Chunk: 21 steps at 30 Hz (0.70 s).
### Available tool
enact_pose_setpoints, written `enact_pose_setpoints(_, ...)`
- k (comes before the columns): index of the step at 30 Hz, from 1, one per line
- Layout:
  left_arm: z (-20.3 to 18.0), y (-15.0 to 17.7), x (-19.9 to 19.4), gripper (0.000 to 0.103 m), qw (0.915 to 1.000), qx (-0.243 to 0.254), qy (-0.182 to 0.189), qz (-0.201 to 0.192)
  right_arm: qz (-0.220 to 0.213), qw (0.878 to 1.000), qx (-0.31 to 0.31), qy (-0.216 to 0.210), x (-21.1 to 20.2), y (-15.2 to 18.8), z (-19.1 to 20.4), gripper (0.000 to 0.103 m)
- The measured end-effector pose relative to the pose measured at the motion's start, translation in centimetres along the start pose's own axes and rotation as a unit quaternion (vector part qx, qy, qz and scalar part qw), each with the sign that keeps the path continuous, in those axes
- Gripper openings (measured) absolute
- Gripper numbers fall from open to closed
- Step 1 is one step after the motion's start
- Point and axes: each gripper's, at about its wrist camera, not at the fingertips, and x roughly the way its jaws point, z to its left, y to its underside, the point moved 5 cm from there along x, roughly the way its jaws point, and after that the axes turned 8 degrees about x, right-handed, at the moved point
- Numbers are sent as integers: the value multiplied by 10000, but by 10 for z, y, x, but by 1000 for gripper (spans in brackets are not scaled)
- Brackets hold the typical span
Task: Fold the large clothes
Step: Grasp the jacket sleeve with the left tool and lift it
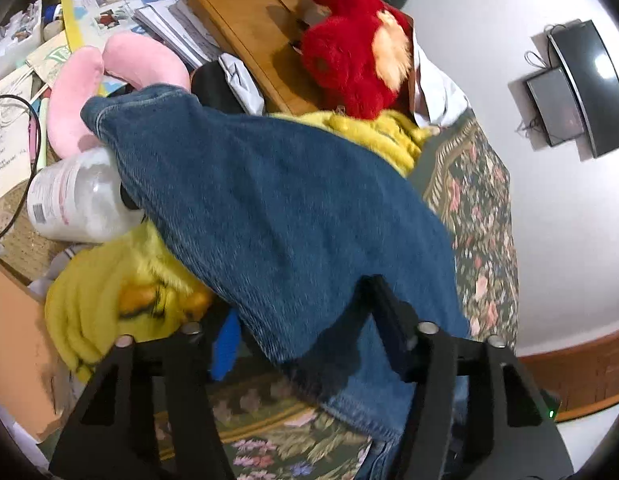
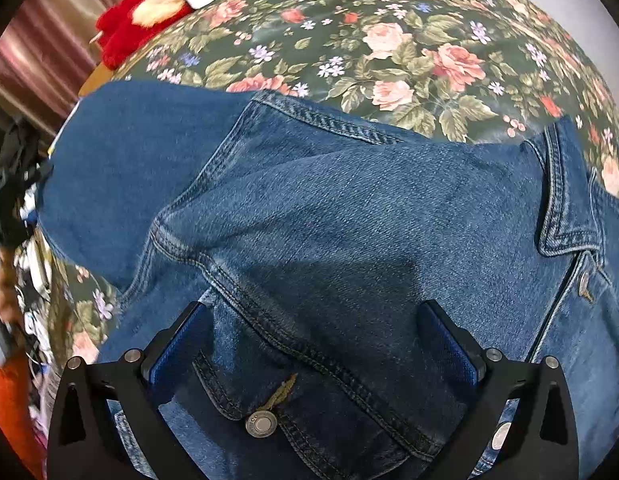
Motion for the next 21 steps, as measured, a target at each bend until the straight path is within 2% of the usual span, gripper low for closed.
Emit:
enact_pose_setpoints(2, -6, -5, -2, 37, 9997, 143, -175, -108, -5, 10000, -9, -24, -1, 1, 2, 103)
enact_pose_setpoints(3, -11, -8, -4, 33, 9988, 299, -341, -181, 4, 10000, 18, -76, -3, 2, 2, 103)
enact_pose_setpoints(5, -24, -12, -10, 18, 9932, 750, -820, -334, 18, 9998, 70, -180, -10, 5, 0, 103)
enact_pose_setpoints(7, -42, -15, -16, 15, 9817, 1296, -1312, -472, -30, 9996, 74, -267, -22, 9, -3, 103)
enact_pose_setpoints(9, -60, -15, -24, 13, 9713, 1673, -1565, -647, -161, 9995, 29, -288, -38, 16, -8, 103)
enact_pose_setpoints(13, -93, -14, -46, 11, 9551, 2139, -1714, -1124, -466, 9984, 67, -315, -72, 24, -27, 103)
enact_pose_setpoints(18, -120, -13, -58, 11, 9433, 2321, -1935, -1376, -803, 9951, 382, -421, -113, 34, -64, 103)
enact_pose_setpoints(21, -124, -7, -63, 11, 9416, 2207, -2051, -1501, -965, 9928, 552, -449, -127, 42, -82, 103)
